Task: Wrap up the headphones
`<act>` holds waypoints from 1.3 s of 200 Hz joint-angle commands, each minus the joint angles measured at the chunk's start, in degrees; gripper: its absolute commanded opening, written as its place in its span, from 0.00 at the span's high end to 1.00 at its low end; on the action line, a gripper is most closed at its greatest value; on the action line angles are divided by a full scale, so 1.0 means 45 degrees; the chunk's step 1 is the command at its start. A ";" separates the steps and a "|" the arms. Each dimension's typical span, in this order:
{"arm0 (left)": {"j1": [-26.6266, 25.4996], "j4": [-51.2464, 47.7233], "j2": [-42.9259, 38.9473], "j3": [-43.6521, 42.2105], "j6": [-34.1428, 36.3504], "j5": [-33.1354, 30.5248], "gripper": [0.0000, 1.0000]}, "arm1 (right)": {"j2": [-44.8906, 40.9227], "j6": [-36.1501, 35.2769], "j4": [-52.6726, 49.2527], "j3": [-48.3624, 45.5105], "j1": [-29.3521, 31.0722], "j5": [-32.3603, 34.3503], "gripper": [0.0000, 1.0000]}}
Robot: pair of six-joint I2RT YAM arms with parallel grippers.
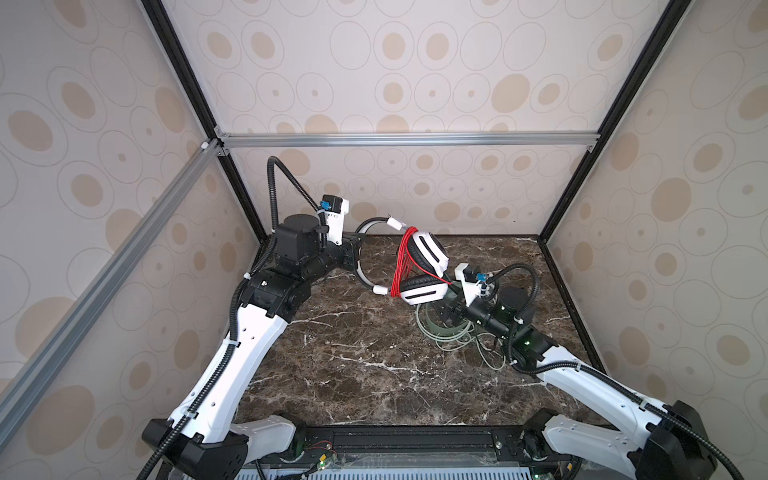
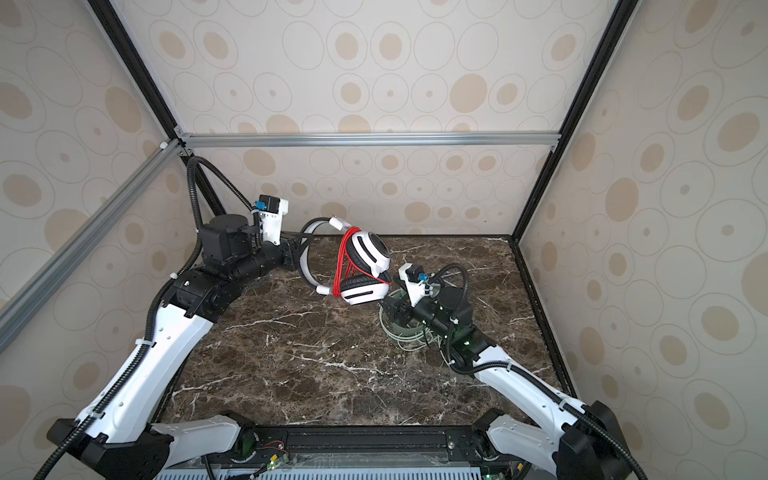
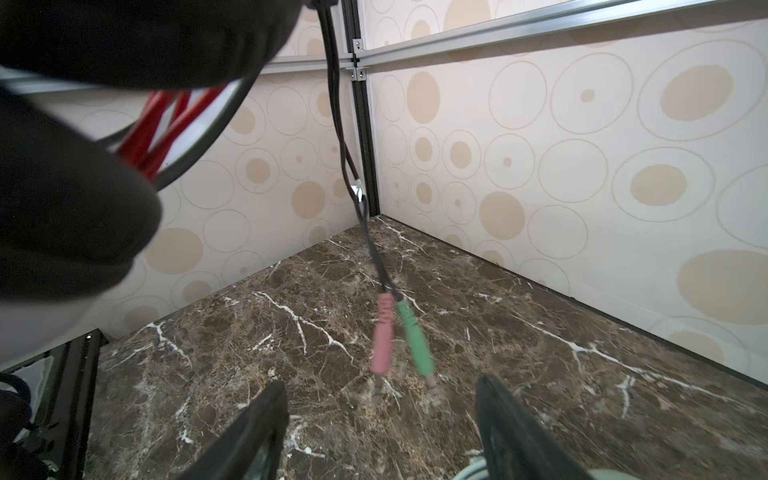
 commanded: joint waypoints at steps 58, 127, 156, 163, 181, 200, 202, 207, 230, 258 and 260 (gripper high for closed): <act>0.0046 0.0255 -0.0340 0.0877 0.0033 0.1197 1.00 | 0.1776 -0.0468 0.0106 0.1954 -0.0174 -0.0926 0.26; 0.0049 0.0359 -0.0413 0.0687 -0.0133 0.1390 1.00 | 0.2720 -0.0306 0.0282 0.2371 -0.0174 -0.2297 0.26; 0.0026 0.0425 -0.0432 0.0598 -0.0170 0.1431 1.00 | 0.3130 0.0100 0.0673 0.2386 -0.0174 -0.2695 0.26; 0.0027 0.0414 -0.0432 0.0593 -0.0163 0.1437 1.00 | 0.3227 0.0225 0.0804 0.2398 -0.0174 -0.2889 0.26; 0.0019 0.0392 -0.0432 0.0625 -0.0162 0.1458 1.00 | 0.3534 0.0443 0.0932 0.2590 -0.0174 -0.3278 0.26; 0.0025 0.0395 -0.0432 0.0625 -0.0135 0.1444 1.00 | 0.3651 0.0556 0.1061 0.2642 -0.0184 -0.3408 0.26; 0.0018 0.0403 -0.0432 0.0636 -0.0138 0.1458 1.00 | 0.3652 0.0568 0.1077 0.2640 -0.0181 -0.3425 0.26; 0.0030 0.0397 -0.0432 0.0610 -0.0141 0.1463 1.00 | 0.3664 0.0605 0.1115 0.2633 -0.0184 -0.3446 0.26; 0.0018 0.0358 -0.0432 0.0595 -0.0130 0.1468 1.00 | 0.3626 0.0686 0.1147 0.2622 -0.0178 -0.3706 0.26; 0.0031 0.0437 -0.0432 0.0578 -0.0186 0.1494 1.00 | 0.3646 0.0632 0.1053 0.2564 -0.0179 -0.3541 0.28; 0.0024 0.0447 -0.0432 0.0580 -0.0190 0.1496 1.00 | 0.3656 0.0621 0.1050 0.2557 -0.0175 -0.3522 0.28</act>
